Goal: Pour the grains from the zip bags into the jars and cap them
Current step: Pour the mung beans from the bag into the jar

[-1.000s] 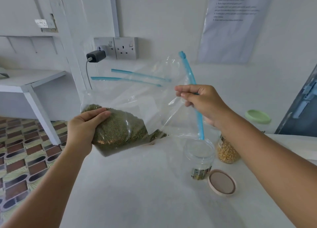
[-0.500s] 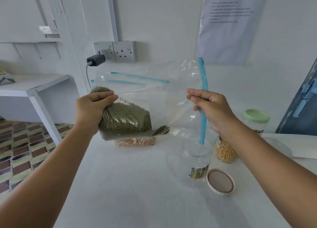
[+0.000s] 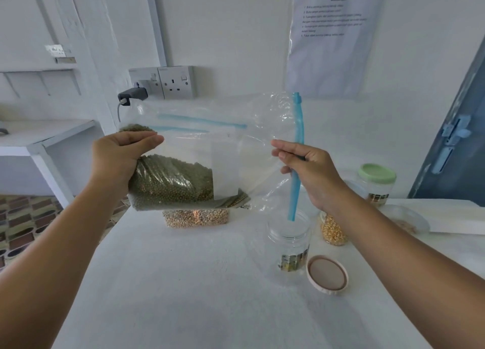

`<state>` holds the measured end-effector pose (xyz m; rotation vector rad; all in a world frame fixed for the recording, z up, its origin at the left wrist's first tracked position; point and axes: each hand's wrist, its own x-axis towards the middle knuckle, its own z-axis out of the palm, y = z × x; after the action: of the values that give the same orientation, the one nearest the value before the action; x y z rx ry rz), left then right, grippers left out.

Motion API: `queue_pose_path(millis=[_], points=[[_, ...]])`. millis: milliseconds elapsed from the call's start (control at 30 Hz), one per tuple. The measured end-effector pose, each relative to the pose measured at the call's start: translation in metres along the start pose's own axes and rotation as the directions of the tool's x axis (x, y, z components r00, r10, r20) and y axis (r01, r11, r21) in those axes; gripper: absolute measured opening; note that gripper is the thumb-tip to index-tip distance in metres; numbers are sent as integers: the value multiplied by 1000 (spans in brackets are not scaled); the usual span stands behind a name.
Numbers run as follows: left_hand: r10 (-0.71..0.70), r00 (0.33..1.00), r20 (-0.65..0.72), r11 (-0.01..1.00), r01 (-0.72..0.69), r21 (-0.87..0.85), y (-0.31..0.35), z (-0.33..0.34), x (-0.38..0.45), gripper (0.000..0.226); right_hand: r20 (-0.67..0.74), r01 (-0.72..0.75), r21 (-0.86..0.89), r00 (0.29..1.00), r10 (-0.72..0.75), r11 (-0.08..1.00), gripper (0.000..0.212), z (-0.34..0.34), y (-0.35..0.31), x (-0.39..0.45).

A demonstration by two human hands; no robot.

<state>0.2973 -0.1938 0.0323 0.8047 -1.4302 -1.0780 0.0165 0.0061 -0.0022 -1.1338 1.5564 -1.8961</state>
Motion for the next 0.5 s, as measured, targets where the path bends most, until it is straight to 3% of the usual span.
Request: queue_pose_path(millis=[500], points=[[72, 997, 17, 997, -72, 18, 15, 5, -1, 18, -30, -29, 30, 999, 30, 999, 24, -4, -1, -1]])
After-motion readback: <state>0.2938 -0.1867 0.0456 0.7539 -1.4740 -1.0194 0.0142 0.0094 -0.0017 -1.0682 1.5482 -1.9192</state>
